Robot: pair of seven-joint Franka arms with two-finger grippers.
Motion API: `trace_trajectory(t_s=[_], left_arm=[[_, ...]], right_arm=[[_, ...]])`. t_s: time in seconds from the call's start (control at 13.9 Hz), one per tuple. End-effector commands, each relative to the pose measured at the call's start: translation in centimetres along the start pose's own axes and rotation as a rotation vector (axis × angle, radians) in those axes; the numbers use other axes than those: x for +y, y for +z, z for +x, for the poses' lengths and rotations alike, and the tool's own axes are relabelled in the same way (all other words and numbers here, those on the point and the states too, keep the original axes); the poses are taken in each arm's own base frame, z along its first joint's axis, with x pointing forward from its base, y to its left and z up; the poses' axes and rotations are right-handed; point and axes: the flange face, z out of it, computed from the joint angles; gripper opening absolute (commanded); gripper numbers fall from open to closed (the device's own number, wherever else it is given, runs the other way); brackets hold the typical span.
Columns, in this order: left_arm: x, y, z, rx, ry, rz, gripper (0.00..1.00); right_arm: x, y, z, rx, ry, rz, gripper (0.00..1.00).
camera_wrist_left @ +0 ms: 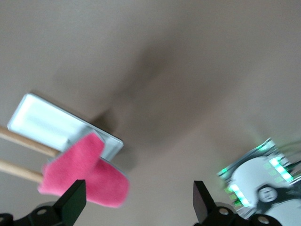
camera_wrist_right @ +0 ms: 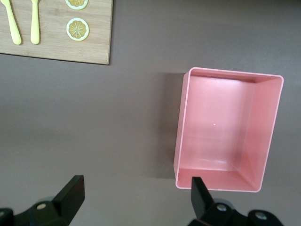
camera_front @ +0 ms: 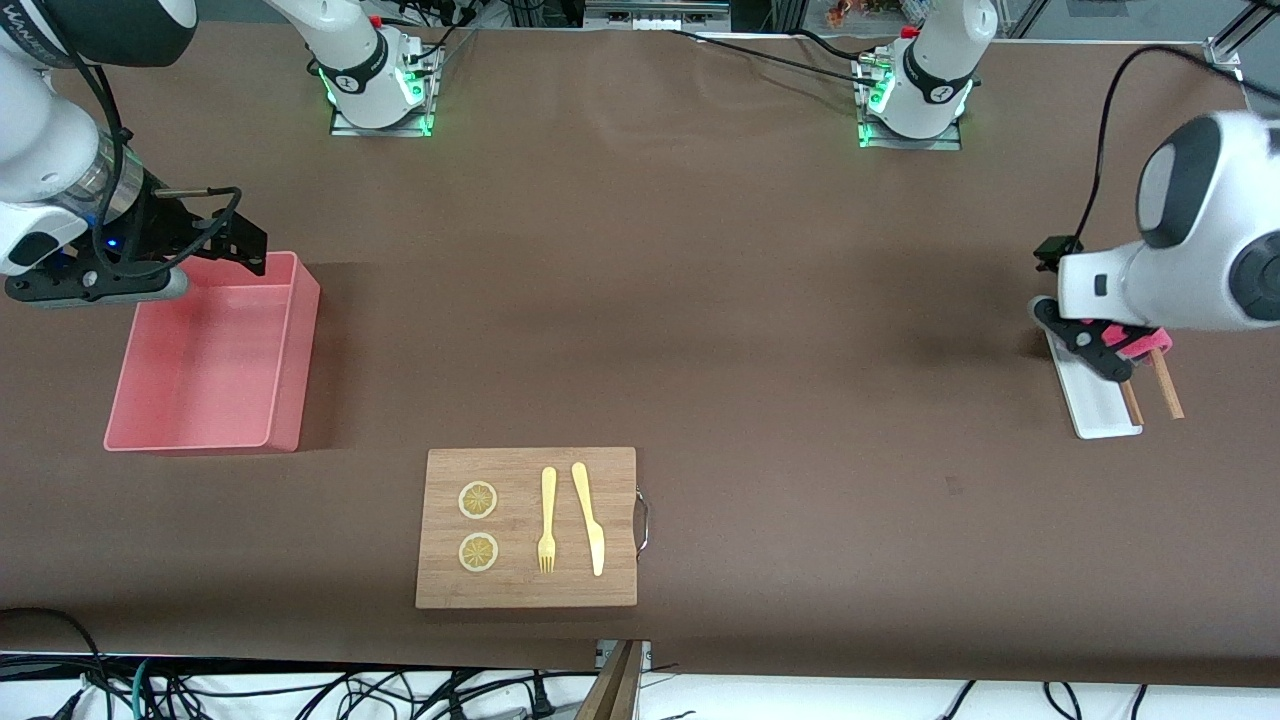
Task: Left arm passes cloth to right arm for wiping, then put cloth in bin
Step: 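Grasp the pink cloth with the left gripper and lift it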
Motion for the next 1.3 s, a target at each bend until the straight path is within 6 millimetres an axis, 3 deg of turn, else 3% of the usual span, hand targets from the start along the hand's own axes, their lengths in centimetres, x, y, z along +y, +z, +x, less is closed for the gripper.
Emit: trace_trajectory(t_s=[0.0, 0.22, 0.5, 0.65, 0.87, 0.94, 1.08, 1.15, 1.23], left_arm=[[-1.3, 5.2, -0.3, -0.033, 0.173, 0.074, 1.0], [-1.9, 11.8, -1.3, -0.078, 0.285, 0.209, 1.0], [-2.3, 16.3, -2.1, -0.083, 0.35, 0.285, 1.0], [-2.8, 18.0, -3.0, -0.071, 0.363, 0.313, 1.0], [-3.5, 18.8, -3.6, -0.08, 0.386, 0.349, 1.0], [-3.4, 19.2, -3.5, -0.075, 0.391, 0.348, 0.95], [-3.2, 19.5, -3.5, -0.073, 0.396, 0.347, 0.2], [-3.2, 19.5, -3.4, -0.075, 0.399, 0.345, 0.05], [-3.2, 19.3, -3.6, -0.078, 0.42, 0.348, 0.0]], right_arm=[[-0.1, -0.5, 0.3, 0.008, 0.006, -0.008, 1.0], [-0.1, -0.6, 0.3, 0.01, 0.006, -0.008, 1.0], [-0.1, -0.7, 0.3, 0.013, 0.006, -0.008, 1.0], [-0.1, -0.7, 0.3, 0.013, 0.006, -0.008, 1.0], [-0.1, -0.7, 0.3, 0.013, 0.006, -0.008, 1.0], [-0.1, -0.7, 0.3, 0.013, 0.006, -0.008, 1.0], [-0.1, -0.7, 0.3, 0.013, 0.006, -0.008, 1.0], [-0.1, -0.7, 0.3, 0.013, 0.006, -0.006, 1.0], [-0.1, -0.7, 0.3, 0.013, 0.006, -0.006, 1.0]])
